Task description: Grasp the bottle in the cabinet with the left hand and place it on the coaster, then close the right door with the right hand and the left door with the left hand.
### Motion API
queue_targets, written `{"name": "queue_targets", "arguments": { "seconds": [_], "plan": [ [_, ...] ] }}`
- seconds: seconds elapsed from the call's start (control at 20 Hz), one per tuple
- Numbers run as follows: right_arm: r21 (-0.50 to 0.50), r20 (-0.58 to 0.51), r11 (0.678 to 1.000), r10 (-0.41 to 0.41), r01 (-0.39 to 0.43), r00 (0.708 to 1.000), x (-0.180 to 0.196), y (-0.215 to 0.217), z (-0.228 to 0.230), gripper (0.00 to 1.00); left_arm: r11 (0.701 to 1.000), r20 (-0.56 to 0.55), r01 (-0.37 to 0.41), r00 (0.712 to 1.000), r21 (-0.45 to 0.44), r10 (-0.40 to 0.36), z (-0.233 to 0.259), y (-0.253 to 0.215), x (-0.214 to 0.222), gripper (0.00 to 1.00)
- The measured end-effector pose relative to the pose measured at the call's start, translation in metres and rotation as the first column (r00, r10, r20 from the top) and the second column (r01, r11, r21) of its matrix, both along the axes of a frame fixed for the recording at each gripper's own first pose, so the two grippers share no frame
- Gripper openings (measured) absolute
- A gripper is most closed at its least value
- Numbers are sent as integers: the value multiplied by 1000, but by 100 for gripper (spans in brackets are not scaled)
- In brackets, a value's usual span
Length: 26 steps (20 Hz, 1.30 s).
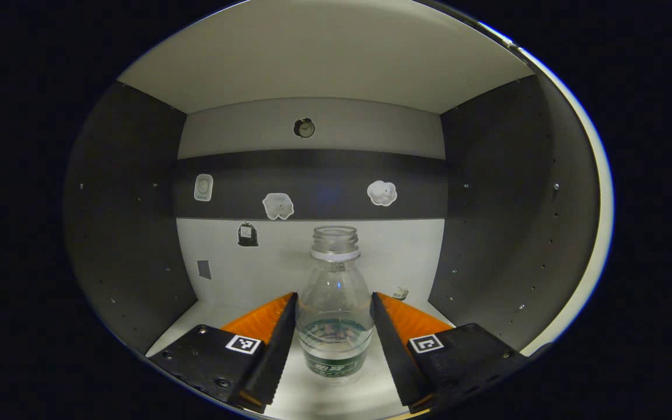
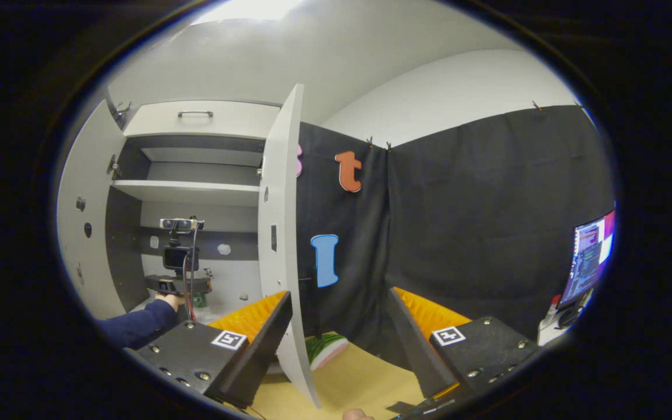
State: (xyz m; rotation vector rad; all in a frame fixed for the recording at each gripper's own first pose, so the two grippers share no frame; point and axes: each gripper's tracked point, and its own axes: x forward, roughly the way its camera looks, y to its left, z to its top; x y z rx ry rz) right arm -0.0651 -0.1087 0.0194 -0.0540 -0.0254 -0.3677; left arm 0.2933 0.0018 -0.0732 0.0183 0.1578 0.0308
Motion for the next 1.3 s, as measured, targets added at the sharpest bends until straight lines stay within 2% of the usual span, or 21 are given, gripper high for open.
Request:
{"name": "queue_targets", "arguments": {
  "seconds": [0.25,0.5,0.75,1.05,1.3],
  "plan": [
    [3,6,1000,1,-1,1000,-3,-9,0,100,999,44,45,998,9,-46,21,-5,-22,76],
    [12,25,1000,10,-11,1000,-9,-21,5,100,990,94,144,985,12,-144,48,-12,-84,76],
    [15,33,999,33,-33,999,-12,-31,6,100,965,112,262,959,2,-260,65,-22,-157,76],
    [-8,41,997,74,-74,996,-4,-35,10,100,935,72,353,934,-39,-349,43,-23,-230,76],
    [-13,53,994,105,-104,993,5,-38,15,100,923,12,377,926,-76,-377,-13,-12,-270,76]
  ]
}}
